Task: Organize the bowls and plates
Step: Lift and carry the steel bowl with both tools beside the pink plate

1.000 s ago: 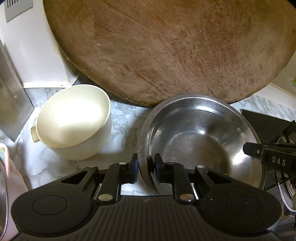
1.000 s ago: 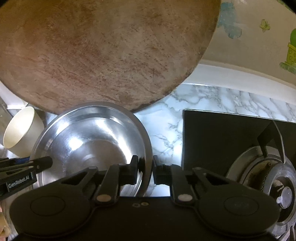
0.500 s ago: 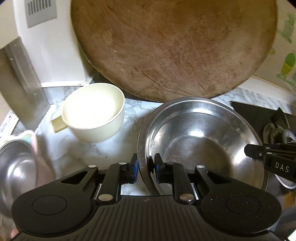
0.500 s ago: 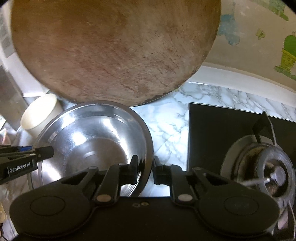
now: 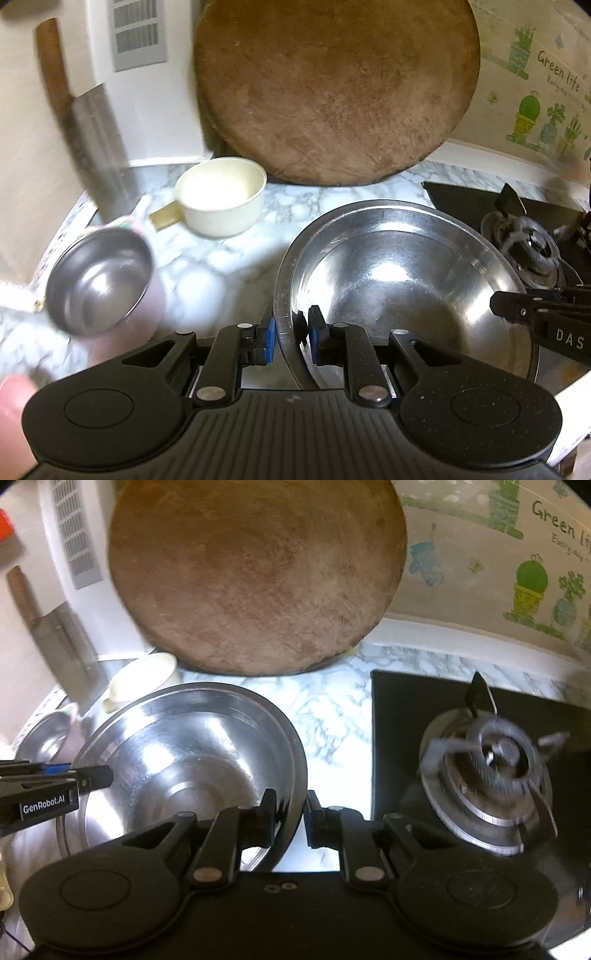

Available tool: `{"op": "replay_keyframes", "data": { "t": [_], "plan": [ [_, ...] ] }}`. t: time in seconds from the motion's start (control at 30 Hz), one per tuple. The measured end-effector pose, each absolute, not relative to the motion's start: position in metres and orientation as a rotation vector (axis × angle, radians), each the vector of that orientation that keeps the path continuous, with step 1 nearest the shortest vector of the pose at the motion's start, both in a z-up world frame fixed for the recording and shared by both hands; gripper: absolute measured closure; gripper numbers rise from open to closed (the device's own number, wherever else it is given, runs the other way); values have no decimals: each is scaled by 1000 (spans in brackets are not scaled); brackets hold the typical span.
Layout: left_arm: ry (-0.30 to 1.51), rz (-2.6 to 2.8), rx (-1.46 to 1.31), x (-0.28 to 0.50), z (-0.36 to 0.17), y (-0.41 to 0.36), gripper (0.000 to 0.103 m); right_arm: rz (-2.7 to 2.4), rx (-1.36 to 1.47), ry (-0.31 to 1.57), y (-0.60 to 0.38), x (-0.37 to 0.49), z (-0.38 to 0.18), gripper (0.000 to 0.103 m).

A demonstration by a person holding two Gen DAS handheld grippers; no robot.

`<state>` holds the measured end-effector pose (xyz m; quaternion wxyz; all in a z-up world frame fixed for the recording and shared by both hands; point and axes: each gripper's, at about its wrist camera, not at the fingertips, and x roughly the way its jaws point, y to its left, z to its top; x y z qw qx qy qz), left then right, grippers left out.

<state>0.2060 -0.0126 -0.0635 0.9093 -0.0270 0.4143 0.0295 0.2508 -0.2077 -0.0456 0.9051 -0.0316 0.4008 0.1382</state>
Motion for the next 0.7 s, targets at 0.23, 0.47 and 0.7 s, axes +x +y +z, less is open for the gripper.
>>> {"op": "replay_keyframes", "data": {
  "t": [0.23,0.47,0.7],
  "plan": [
    [858,95,-84,154,-66,12,86,323,-72,822,-192,201,-47,87],
    [876,140,-95,115,-84,35,86,374,-103,824,-168,166,-64,87],
    [896,176,-88,100,-104,44,86,404,-135,839,-152,154,-89,87]
  ]
}}
